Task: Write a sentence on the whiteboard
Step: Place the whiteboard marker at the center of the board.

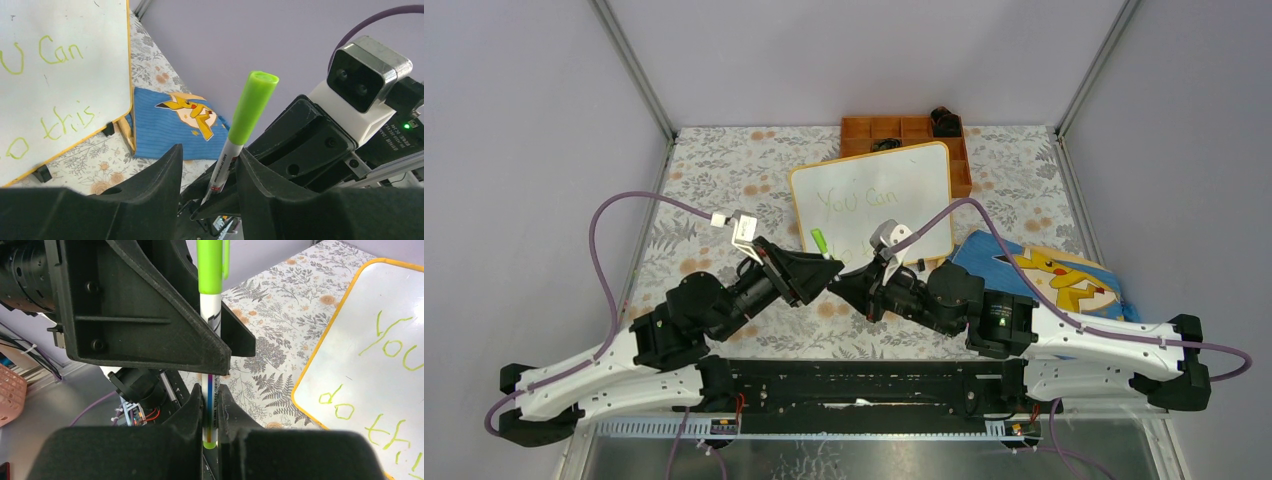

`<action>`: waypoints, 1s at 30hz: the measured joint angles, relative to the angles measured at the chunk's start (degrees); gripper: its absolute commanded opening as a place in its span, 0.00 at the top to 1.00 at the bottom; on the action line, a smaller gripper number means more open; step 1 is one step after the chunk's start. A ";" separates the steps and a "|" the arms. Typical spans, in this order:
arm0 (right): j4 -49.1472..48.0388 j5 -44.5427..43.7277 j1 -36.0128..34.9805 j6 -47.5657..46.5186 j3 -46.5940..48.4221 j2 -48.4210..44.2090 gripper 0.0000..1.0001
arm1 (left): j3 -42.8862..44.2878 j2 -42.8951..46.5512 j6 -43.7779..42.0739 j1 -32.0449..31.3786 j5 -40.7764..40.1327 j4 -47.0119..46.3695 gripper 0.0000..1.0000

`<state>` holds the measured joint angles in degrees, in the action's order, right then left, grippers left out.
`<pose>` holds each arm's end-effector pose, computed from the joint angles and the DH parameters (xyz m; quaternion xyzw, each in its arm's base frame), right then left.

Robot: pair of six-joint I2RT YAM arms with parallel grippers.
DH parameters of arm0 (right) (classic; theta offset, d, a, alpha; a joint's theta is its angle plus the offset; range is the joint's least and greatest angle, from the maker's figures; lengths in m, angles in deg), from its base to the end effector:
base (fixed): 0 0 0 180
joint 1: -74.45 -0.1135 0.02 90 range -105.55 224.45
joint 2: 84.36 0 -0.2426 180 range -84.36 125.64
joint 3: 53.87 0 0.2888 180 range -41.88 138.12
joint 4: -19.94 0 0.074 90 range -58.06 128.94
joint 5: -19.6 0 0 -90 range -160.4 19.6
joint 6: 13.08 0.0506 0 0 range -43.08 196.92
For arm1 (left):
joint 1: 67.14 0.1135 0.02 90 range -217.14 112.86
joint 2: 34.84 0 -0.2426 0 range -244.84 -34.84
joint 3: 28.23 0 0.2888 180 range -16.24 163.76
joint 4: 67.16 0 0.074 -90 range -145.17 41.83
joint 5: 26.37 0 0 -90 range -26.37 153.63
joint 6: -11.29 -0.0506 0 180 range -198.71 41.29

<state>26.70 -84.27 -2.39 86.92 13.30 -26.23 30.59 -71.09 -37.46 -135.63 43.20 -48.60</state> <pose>0.0801 0.2895 0.3698 -0.3062 0.6221 0.4312 0.5774 0.0942 -0.1909 0.3763 0.0320 0.6828 -0.5191 0.5131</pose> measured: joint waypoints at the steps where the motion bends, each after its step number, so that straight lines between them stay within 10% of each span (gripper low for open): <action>1: -0.02 0.00 0.02 0.24 -0.09 0.00 1.00 | 0.07 -0.07 -0.68 -0.04 0.00 0.02 0.53; 11: 0.31 -0.20 0.04 0.98 -0.66 0.00 1.00 | 0.46 -0.72 -5.86 -0.24 1.84 -0.44 0.92; 18: 0.81 -0.35 0.09 0.92 -0.72 -0.15 0.34 | 0.50 0.22 -6.23 -0.35 -1.14 1.86 1.00; 30: 3.30 -10.36 0.09 0.02 -7.76 -4.44 0.15 | 0.35 3.80 -0.28 -0.35 -21.31 21.90 1.00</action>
<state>30.00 -94.63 -2.31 86.94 5.54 -30.66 30.94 -67.28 -37.74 -135.98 21.89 -26.70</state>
